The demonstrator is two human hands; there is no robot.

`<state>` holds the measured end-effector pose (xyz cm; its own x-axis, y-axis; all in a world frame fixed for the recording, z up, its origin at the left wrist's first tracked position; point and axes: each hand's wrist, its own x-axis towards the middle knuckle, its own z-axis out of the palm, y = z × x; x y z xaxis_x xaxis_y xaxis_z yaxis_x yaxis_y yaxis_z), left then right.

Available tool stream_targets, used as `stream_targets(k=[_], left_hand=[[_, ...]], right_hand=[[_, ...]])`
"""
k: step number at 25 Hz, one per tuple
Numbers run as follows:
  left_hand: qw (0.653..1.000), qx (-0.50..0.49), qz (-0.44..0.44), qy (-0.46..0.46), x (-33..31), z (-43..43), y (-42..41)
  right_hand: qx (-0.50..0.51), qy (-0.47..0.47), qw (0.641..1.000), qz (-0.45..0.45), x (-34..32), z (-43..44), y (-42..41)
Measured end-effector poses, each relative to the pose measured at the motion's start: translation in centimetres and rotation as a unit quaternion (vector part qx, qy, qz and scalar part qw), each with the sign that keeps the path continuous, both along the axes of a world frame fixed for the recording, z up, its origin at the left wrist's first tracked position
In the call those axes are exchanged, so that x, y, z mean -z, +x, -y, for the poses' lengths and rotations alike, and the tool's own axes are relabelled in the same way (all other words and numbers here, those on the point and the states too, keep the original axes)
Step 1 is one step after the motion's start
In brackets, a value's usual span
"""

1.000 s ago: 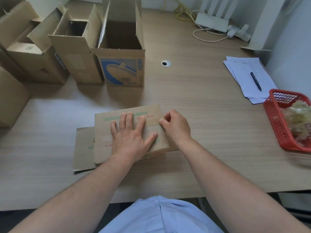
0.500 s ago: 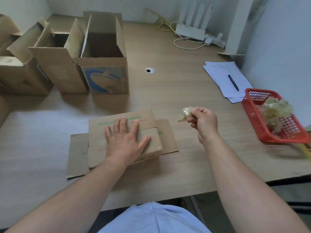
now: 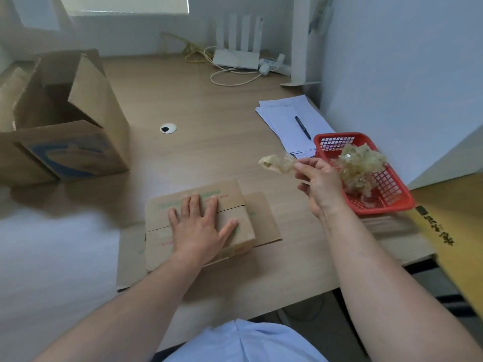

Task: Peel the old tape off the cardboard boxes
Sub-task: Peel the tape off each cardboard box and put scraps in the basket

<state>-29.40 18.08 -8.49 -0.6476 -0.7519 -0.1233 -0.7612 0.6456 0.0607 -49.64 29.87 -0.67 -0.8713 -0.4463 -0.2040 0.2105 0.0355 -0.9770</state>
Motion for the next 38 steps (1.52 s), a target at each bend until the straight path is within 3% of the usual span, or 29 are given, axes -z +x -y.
stream_targets(k=[5, 10, 15, 19, 24, 28, 31, 33, 35, 38], left_hand=[[1.000, 0.017, -0.003, -0.011, 0.1, -2.2, -6.3], [0.999, 0.023, -0.007, -0.022, 0.2, -3.2, -9.9], [1.000, 0.013, -0.008, -0.027, 0.3, -3.4, -10.3], [1.000, 0.010, -0.011, -0.021, 0.5, -3.3, -10.3], [1.000, 0.010, -0.018, -0.020, 0.5, -3.2, -10.2], [1.000, 0.016, -0.024, -0.011, 0.5, -3.3, -10.3], [0.999, 0.022, -0.023, -0.001, 0.4, -3.2, -10.2], [0.999, 0.031, -0.020, 0.009, 0.1, -3.0, -10.1], [0.998, 0.049, -0.024, 0.016, -0.2, -2.5, -9.9], [0.994, 0.084, -0.052, 0.036, -0.6, -1.2, -8.6]], right_hand=[[0.096, -0.002, 0.994, -0.051, -0.6, -4.9, -8.5], [0.189, 0.123, 0.964, -0.144, 0.1, -8.1, -15.6], [0.115, 0.362, 0.894, -0.238, 2.5, -7.4, -18.7], [0.041, 0.431, 0.847, -0.307, 3.4, -6.6, -18.5], [0.021, 0.400, 0.875, -0.273, 2.5, -7.0, -19.0], [0.078, 0.355, 0.907, -0.211, 2.1, -7.9, -18.3], [0.152, 0.217, 0.958, -0.113, 1.4, -8.1, -17.6], [0.178, 0.131, 0.973, -0.067, 0.4, -8.2, -16.8], [0.160, 0.173, 0.967, -0.100, -0.4, -7.9, -16.0], [0.127, 0.369, 0.889, -0.241, -0.5, -7.0, -14.3]])
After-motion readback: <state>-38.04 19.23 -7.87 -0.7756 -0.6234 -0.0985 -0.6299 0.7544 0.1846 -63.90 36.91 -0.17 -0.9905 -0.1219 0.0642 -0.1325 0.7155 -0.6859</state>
